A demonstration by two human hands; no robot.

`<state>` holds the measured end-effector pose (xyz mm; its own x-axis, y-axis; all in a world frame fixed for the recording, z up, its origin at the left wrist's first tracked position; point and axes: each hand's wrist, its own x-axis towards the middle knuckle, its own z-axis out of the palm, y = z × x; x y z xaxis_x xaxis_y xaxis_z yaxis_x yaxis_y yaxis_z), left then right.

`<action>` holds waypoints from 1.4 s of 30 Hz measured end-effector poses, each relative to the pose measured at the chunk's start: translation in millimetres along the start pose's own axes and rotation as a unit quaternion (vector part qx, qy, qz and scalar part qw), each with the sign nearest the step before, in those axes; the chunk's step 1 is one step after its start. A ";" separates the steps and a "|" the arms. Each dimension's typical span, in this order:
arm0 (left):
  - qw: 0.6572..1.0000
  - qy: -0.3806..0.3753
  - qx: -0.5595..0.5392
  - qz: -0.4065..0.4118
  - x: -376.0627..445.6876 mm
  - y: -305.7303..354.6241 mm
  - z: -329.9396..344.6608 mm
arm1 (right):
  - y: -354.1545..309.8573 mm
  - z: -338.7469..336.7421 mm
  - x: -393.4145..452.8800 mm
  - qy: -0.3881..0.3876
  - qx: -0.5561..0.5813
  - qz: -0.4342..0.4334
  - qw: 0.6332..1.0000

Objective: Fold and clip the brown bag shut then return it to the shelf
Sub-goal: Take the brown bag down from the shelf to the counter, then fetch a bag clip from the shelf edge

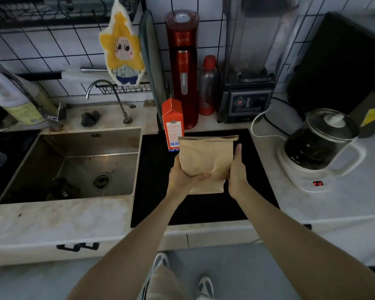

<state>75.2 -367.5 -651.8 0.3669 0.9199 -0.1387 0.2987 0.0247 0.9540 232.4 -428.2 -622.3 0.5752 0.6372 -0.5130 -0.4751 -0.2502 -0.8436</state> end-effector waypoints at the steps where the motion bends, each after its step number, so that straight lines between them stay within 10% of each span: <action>1: 1.000 -0.008 -0.002 0.000 -0.9 0.2 -1.3 | -0.1 0.8 0.2 0.003 -0.005 0.001 1.000; 13: 0.992 -0.029 -0.005 0.123 -18.6 15.4 -37.1 | 14.1 -18.5 -36.9 0.102 -0.075 -0.206 0.970; 25: 0.970 -0.002 0.062 0.236 19.5 82.6 -49.7 | -24.9 5.0 -41.8 0.067 -0.454 -0.475 0.751; 42: 0.978 0.026 0.052 0.200 24.1 101.1 -50.1 | -60.9 8.5 -44.1 0.082 -0.549 -0.553 0.622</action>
<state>70.1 -323.3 -545.4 0.4283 0.8663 0.2572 0.2285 -0.3792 0.8967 230.3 -434.9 -546.9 0.2495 0.8019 0.5429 0.9596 -0.1295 -0.2497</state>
